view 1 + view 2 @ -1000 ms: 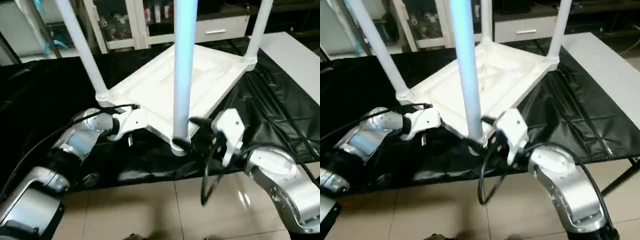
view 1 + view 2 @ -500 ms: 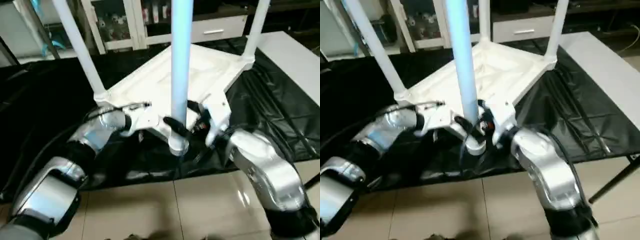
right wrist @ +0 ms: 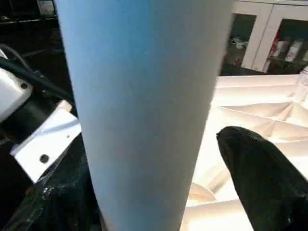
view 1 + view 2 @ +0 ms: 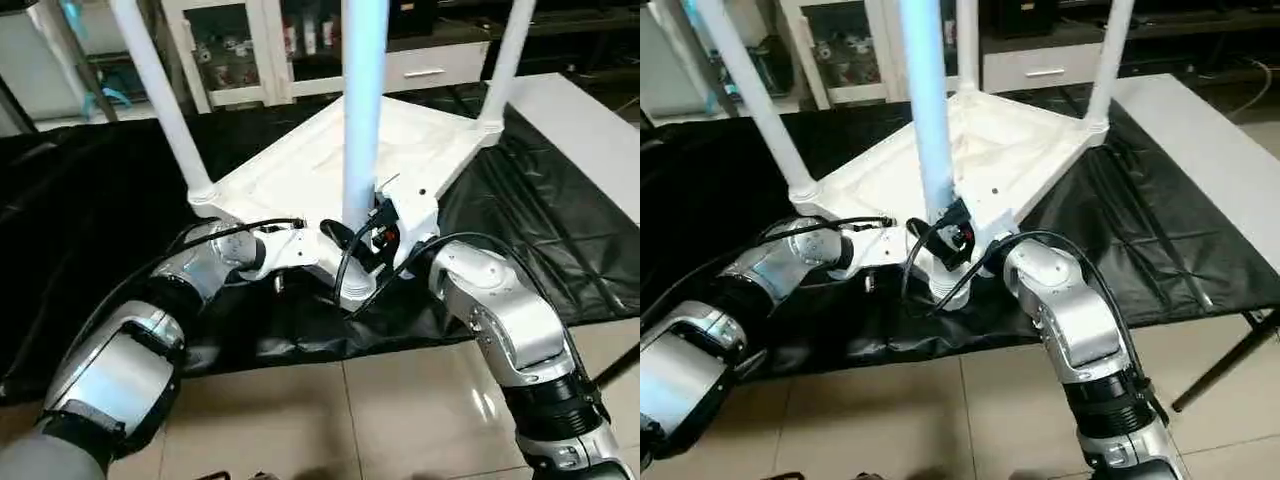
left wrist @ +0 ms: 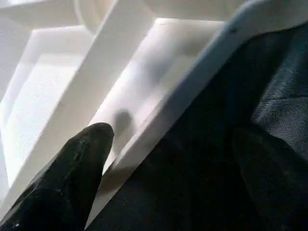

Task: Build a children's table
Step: Rotate table base

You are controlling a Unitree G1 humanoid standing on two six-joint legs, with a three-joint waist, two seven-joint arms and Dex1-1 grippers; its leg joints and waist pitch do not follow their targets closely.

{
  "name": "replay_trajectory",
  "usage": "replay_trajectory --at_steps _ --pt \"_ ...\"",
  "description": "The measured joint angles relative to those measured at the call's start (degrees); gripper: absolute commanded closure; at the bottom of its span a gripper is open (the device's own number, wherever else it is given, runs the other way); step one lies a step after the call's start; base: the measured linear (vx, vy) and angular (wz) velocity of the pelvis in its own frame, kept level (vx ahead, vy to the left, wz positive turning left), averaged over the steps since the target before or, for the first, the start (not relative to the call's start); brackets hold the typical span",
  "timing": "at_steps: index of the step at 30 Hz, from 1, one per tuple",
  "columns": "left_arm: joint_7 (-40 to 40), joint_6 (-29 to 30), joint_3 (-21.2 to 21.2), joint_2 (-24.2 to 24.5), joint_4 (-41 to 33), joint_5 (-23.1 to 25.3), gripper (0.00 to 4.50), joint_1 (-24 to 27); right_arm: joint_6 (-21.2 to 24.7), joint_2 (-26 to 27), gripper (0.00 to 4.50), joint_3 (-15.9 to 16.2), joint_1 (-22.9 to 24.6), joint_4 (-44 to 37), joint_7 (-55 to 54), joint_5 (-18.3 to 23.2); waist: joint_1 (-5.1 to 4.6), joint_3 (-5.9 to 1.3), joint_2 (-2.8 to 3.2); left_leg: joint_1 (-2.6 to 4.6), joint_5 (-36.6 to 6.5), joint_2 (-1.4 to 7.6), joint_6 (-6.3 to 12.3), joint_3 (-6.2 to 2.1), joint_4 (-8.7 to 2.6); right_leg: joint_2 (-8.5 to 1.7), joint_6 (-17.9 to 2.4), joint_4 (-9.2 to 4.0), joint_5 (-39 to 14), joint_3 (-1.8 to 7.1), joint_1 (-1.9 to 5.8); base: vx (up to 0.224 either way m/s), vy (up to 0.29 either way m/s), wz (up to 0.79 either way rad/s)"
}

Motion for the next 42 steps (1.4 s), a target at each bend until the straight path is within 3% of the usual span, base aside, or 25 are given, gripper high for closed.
replay_trajectory --at_steps 8,17,28,34,39,42 --pt "-13.4 -1.3 -1.5 5.3 -8.1 0.1 0.04 1.5 -0.1 -2.3 0.72 0.0 0.9 -1.6 2.6 2.3 -1.24 -0.06 -0.04 -0.04 0.0 0.05 -0.01 0.02 -0.04 0.04 0.0 -0.11 0.0 -0.01 -0.13 0.000 0.000 0.00" --pt "-17.1 -0.2 -1.0 8.4 -15.3 -1.3 0.04 5.2 -2.2 -3.8 0.72 -0.1 1.0 -0.4 3.7 2.4 -2.42 -0.09 -0.12 0.06 0.0 0.35 -0.06 0.05 -0.06 0.28 0.0 -0.03 0.0 0.00 -0.19 0.000 0.000 0.00" --pt "-19.2 8.6 2.4 12.3 -30.0 -4.4 0.04 13.2 -8.3 -5.0 0.72 -0.7 -0.6 6.2 3.8 2.4 -4.21 -0.17 -0.77 0.09 -0.1 0.35 -0.16 -0.05 -0.06 0.29 0.0 -0.05 0.0 -0.04 -0.63 0.000 0.000 0.00" --pt "-21.1 14.0 4.0 15.5 -36.6 -5.3 0.04 16.9 -12.0 -6.4 0.72 -3.7 -3.2 13.4 3.5 1.3 -4.34 -0.39 -1.27 0.19 -0.2 0.36 -0.30 -0.11 -0.06 0.32 0.0 -0.06 0.0 -0.04 -0.76 0.000 0.000 0.00" --pt "-20.7 16.1 4.2 16.6 -37.3 -4.9 0.04 19.7 -14.1 -7.0 0.72 -5.4 -5.3 21.7 1.2 -0.6 -3.63 -0.35 -1.37 0.19 -0.2 0.35 -0.31 -0.06 -0.09 0.32 0.0 -0.05 0.0 0.00 -0.85 0.000 0.000 0.00" --pt "-16.4 14.6 4.7 14.7 -35.5 -4.3 0.04 18.6 -15.2 -5.6 0.72 -5.2 -6.1 25.3 0.2 -1.3 -2.94 -0.37 -1.33 0.01 -0.2 0.36 -0.31 -0.01 -0.10 0.31 -0.2 -0.03 0.1 0.02 -0.87 0.000 0.000 0.00"
